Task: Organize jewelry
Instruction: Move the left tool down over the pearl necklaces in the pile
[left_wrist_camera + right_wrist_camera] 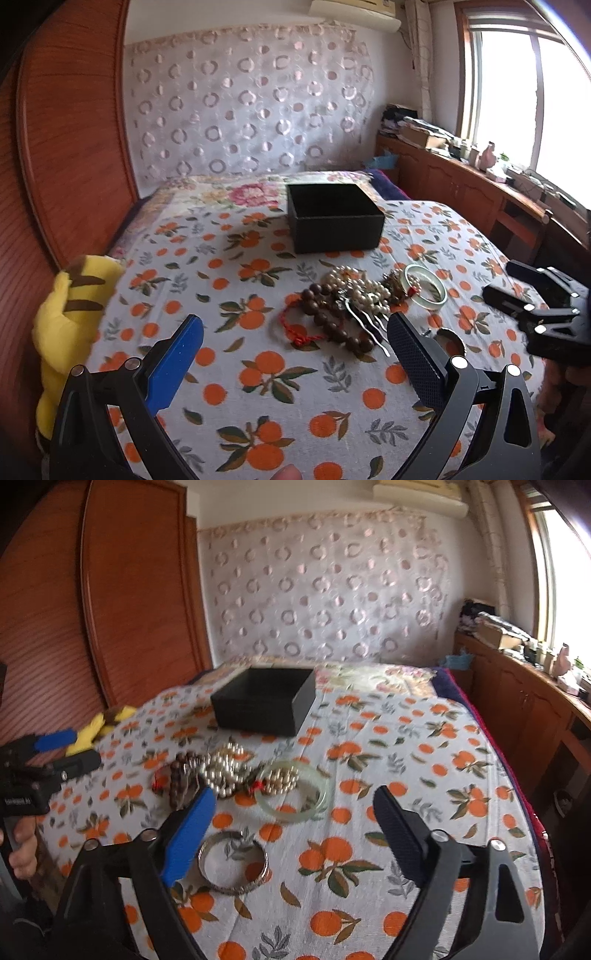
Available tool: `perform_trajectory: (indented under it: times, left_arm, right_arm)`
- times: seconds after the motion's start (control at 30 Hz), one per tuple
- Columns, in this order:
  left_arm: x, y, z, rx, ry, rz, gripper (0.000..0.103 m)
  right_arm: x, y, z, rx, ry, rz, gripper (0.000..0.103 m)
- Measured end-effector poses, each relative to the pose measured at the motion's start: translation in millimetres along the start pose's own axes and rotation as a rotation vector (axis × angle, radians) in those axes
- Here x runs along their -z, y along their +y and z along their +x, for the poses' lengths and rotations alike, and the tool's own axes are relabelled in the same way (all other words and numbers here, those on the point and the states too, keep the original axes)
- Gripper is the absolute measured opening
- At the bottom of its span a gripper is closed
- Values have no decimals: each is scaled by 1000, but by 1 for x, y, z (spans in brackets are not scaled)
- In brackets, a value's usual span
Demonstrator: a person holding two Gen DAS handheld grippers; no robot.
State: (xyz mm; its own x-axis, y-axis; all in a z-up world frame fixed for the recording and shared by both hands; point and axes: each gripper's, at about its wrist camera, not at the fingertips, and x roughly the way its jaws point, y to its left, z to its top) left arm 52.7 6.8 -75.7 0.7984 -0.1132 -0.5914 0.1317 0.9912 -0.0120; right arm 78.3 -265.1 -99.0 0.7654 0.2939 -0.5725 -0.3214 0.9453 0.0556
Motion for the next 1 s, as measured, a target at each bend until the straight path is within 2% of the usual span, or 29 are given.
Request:
perform_trajectory:
  times: [0.17,0.27,0.5,0.7,0.87,1.0]
  left_arm:
    - [-2,-6,20,73,33,15,95]
    - [-4,-14,31,109,59,32,84]
    - [-12,-31,62,212,130,42,53]
    - [-18,-53,82,236,163,100,30]
    - [-19,-70,95,251,184,164,27]
    - [-19,-76,107,191,205,208,27]
  right_arm:
    - [11,0,23,-43,78,-20,63]
    - [12,-1,29,-55,98,-42,56]
    - [10,-17,34,-21,114,-45,55]
    - [13,-24,40,-29,128,-28,56]
    - [15,-28,38,-43,118,-10,56]
    - [15,-32,38,-50,109,14,56]
